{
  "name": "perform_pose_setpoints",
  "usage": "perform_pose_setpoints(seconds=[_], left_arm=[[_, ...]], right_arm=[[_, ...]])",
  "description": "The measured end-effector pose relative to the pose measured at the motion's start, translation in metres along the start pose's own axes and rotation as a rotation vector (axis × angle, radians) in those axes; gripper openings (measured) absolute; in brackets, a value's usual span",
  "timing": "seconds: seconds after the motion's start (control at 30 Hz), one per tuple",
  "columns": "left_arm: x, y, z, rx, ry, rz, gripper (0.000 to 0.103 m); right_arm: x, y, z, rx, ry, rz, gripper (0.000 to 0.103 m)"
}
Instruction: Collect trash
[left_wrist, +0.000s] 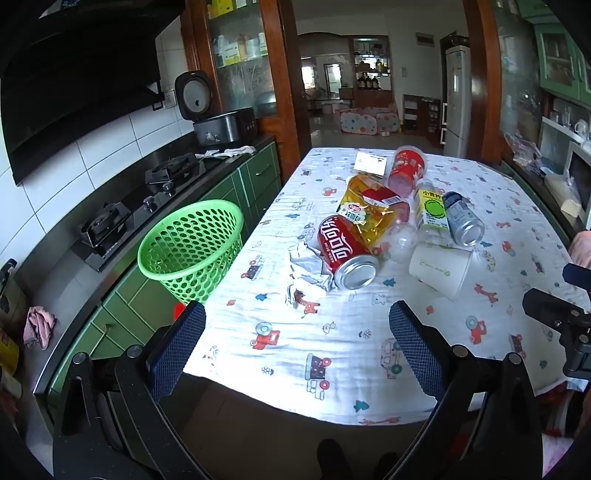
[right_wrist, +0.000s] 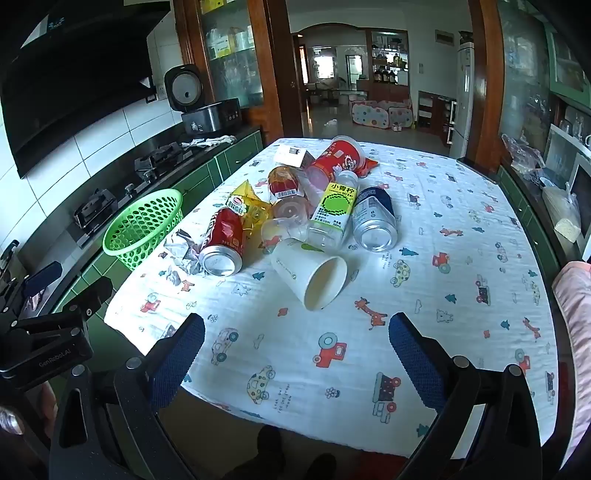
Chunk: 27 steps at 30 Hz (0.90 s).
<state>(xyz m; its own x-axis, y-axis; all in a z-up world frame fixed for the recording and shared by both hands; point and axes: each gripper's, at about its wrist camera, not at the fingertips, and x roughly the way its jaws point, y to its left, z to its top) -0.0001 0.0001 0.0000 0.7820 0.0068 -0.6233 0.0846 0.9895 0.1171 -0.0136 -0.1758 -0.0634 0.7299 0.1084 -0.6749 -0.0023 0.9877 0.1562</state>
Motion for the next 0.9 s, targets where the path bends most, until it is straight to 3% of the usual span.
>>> perform_pose_setpoints(seconds=[0.9], left_arm=[[-0.0061, 0.0005, 0.0018, 0.000, -0.017, 0.015, 0.098]], right_arm=[[-0.0003, 0.0029, 0.0004, 0.000, -0.001, 0.000, 0.097]])
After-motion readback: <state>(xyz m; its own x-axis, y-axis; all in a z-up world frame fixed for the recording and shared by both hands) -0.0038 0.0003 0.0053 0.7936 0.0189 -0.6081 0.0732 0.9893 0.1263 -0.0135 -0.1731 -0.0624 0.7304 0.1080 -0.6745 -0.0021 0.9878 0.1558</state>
